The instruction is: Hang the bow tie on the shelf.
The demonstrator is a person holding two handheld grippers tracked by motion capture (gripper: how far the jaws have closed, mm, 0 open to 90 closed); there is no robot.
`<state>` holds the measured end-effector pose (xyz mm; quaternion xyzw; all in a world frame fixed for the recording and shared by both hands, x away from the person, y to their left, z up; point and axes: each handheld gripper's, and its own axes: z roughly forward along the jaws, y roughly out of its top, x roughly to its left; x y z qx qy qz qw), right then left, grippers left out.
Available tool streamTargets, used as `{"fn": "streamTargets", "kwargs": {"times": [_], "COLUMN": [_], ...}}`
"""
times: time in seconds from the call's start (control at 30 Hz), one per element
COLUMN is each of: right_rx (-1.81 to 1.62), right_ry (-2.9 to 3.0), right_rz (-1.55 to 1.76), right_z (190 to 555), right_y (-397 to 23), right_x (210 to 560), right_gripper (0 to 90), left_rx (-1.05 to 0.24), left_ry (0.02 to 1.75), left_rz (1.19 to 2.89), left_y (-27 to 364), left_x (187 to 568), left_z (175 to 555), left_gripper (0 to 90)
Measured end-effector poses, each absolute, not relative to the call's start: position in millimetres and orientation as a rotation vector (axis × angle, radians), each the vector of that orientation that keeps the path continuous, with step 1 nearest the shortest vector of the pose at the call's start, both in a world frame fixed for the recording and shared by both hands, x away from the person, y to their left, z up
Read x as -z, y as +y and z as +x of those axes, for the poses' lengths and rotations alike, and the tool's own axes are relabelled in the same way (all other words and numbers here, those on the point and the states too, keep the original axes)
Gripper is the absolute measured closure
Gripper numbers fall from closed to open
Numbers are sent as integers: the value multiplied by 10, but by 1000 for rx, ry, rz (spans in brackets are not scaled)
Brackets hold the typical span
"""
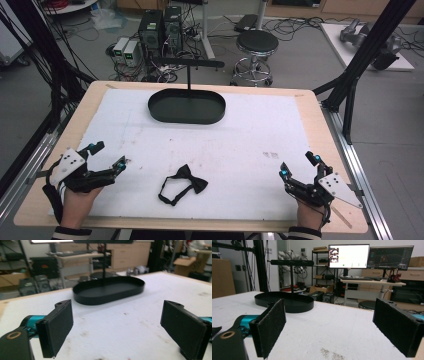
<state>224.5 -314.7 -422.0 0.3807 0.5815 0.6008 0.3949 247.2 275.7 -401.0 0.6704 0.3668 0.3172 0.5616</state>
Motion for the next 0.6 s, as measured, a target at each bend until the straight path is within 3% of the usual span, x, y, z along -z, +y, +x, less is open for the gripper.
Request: {"fn": "streamTargets", "kwargs": {"times": [0.6], "right_rx": [-1521], "right_ry": [1469], "right_rz": [975], "right_z": [2244], "right_y": [-3149], "right_x": [4249], "right_gripper": [105], "left_rx": [-521], "left_ry": [822], "left_rz": [1862], "left_y": [2053], "left_x": [4177], "left_z": [2492], "left_gripper": [157]}}
